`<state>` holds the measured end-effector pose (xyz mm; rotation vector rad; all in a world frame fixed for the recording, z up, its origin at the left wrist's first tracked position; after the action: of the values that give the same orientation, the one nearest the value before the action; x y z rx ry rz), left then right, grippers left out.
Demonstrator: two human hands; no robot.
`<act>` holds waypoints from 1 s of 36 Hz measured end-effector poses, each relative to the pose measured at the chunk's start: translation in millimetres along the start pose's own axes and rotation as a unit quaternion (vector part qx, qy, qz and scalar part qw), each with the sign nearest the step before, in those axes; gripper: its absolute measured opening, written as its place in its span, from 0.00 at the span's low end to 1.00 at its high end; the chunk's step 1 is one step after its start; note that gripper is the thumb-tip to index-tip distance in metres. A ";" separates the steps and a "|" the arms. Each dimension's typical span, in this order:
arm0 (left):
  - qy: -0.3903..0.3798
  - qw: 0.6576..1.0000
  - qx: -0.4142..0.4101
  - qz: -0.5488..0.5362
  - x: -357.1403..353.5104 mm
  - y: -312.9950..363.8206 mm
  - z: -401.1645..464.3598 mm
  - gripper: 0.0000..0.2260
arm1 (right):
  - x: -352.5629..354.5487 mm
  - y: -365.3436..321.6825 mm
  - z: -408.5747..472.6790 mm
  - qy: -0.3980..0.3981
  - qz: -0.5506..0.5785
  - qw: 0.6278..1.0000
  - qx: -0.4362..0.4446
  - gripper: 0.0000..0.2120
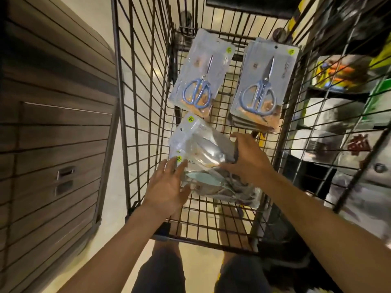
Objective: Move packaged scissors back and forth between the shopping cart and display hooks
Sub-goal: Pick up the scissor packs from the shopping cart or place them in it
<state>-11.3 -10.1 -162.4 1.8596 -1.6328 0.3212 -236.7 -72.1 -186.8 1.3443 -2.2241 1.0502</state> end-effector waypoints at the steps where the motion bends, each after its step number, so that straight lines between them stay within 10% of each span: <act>1: 0.001 1.000 -0.001 -0.005 -0.1 0.2 -0.3 0.32 | -0.5 0.0 -4.3 -0.010 0.007 1.000 -0.010 0.47; 11: 0.011 0.980 -0.032 -0.197 23.1 24.1 -10.7 0.29 | 5.6 6.2 -50.9 -0.020 0.253 0.966 -0.043 0.35; 24: 0.099 0.786 -0.038 -0.609 70.9 77.8 -11.1 0.36 | 25.9 -29.4 -84.3 -0.023 0.483 0.875 -0.009 0.37; 36: 0.108 0.808 -0.069 -0.575 83.5 67.8 -11.6 0.50 | 5.0 -39.9 -89.5 -0.082 0.489 0.869 0.005 0.43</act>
<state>-56.7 -71.8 -86.1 2.2140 -0.1709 -0.1253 -212.3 -20.3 -107.1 0.2007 -3.0997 1.2373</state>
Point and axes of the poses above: each hand's wrist, its own z-axis towards the middle knuckle, its own x-axis out of the back of the hand, y = z × x, the point moved 9 cm from there along z, towards the middle knuckle, and after that the axes turned 1 degree about -z, right-handed, at the moved point
